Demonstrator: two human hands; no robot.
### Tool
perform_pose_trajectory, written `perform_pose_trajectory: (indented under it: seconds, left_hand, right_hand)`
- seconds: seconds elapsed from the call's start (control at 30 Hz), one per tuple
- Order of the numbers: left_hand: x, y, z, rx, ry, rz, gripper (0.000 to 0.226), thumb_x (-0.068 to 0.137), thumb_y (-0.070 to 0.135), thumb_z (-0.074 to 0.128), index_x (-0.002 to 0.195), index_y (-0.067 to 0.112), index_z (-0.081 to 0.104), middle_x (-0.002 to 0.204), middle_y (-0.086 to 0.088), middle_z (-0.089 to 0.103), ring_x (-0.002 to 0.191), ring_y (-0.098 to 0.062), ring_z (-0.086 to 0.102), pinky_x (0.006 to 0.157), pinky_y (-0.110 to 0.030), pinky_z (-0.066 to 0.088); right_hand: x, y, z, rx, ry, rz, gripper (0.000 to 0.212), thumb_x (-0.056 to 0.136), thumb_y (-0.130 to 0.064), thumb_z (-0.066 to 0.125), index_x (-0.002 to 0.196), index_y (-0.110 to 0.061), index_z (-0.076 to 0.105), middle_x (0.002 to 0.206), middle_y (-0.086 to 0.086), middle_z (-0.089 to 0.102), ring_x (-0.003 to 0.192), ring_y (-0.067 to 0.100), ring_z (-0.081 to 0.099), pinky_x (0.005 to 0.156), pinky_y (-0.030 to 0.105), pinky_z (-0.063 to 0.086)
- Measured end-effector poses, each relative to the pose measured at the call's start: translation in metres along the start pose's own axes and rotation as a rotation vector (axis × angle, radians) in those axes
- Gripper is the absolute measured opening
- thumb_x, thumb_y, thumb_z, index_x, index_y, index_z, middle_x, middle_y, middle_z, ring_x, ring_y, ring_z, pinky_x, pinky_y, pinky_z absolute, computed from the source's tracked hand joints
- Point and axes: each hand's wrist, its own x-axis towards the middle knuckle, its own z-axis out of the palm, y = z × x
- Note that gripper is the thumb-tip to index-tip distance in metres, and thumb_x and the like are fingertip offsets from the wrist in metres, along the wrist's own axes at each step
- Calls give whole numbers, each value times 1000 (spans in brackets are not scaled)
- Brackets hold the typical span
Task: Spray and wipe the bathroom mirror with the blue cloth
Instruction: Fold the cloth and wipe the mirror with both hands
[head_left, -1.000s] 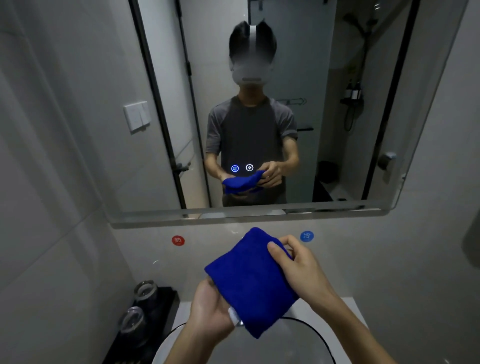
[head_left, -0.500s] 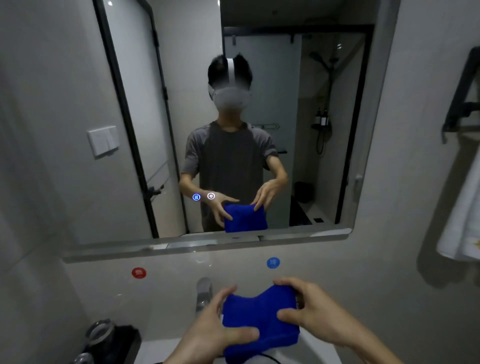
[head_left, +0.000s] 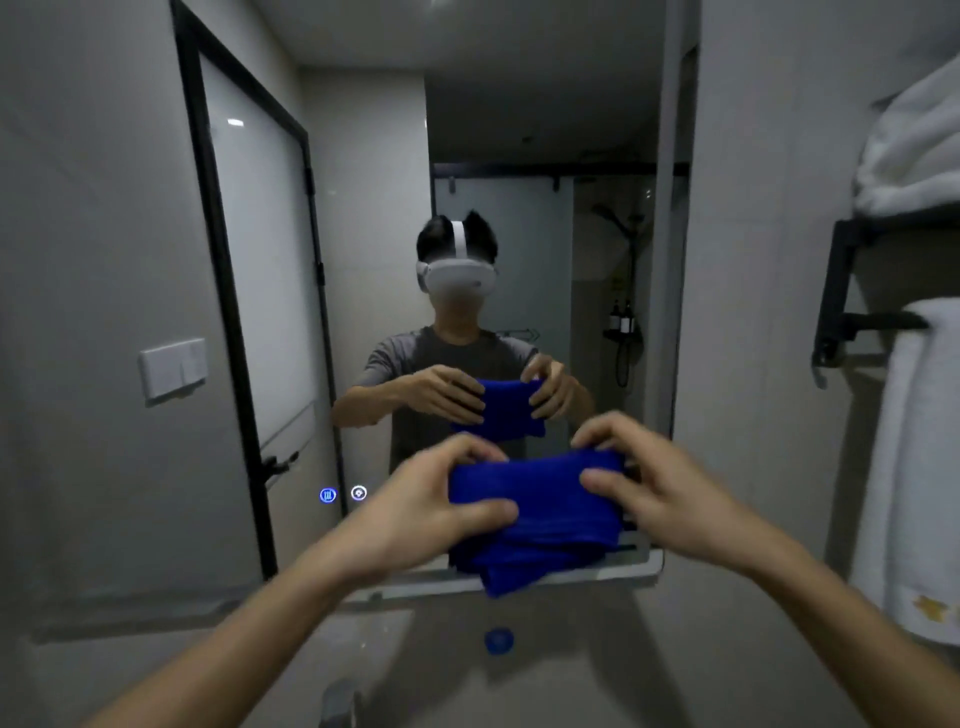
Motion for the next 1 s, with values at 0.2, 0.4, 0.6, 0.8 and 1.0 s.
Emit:
perform_pose_trajectory:
  seconds: [0.2, 0.4, 0.6, 0.8, 1.0]
  left_hand:
    - [87, 91, -46, 268, 297, 313, 42, 83, 31, 74, 118, 30, 52, 122, 6, 61, 102, -14, 67, 79, -36, 62]
    - [151, 145, -70, 622, 540, 546, 38, 90, 17, 68, 122, 17, 49, 114, -3, 60, 92, -12, 60, 63, -10, 52]
    - [184, 133, -61, 1118, 784, 595, 48, 81, 20, 73, 125, 11, 54, 131, -14, 55, 116, -31, 53, 95, -41, 44]
    - [190, 98, -56, 1251, 670, 666, 76, 70, 12, 83, 137, -5, 50, 142, -25, 52, 135, -39, 48, 116, -46, 34]
    - [205, 68, -57, 1295, 687, 649, 63, 105, 40, 24, 155, 2, 17, 164, -17, 13, 153, -26, 12, 121, -45, 22]
  right_hand:
    - [92, -39, -86, -317, 351, -214, 15, 98, -21, 58, 104, -33, 51, 109, -6, 52, 90, 8, 57, 63, 14, 42]
    - [153, -62, -126, -454, 642, -289, 12, 99, -11, 54, 108, -19, 54, 111, -1, 44, 94, 16, 49, 68, 18, 44]
    - [174, -44, -104, -867, 734, -164, 45, 81, -22, 77, 119, -10, 56, 129, 15, 50, 112, 34, 50, 90, 43, 51]
    - [182, -24, -87, -700, 726, -319, 69, 75, -7, 81, 136, -5, 49, 130, 18, 57, 122, 33, 55, 100, 44, 52]
    - [190, 7, -58, -798, 695, -397, 56, 107, -41, 21, 159, -28, 6, 165, 13, 11, 154, 28, 6, 124, 43, 7]
